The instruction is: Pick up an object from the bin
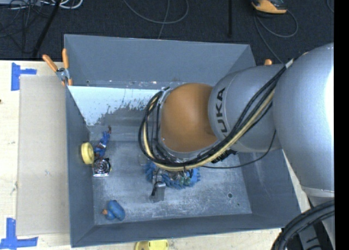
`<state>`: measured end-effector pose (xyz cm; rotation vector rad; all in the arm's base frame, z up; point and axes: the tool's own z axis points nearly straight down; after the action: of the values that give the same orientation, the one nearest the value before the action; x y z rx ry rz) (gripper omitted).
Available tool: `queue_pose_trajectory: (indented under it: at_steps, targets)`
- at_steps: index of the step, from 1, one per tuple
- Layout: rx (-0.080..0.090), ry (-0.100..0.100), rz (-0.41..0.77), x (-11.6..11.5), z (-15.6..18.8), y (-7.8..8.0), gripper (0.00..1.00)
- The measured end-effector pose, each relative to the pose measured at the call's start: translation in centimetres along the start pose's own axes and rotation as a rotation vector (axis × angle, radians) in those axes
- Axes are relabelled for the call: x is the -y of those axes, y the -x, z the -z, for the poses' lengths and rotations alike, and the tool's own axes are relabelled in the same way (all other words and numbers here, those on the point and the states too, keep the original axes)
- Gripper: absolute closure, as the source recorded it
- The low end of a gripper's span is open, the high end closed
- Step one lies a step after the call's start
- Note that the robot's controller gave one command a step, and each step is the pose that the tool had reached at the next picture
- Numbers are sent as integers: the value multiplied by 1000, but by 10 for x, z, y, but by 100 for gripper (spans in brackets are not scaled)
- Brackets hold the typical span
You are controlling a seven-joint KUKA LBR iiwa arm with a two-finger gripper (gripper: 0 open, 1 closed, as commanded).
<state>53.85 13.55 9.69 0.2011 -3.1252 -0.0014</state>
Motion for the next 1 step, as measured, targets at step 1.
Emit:
queue_pose_trajectory:
  at_steps: [1]
  targets:
    - [10, -2, 11, 34, -1, 14, 0]
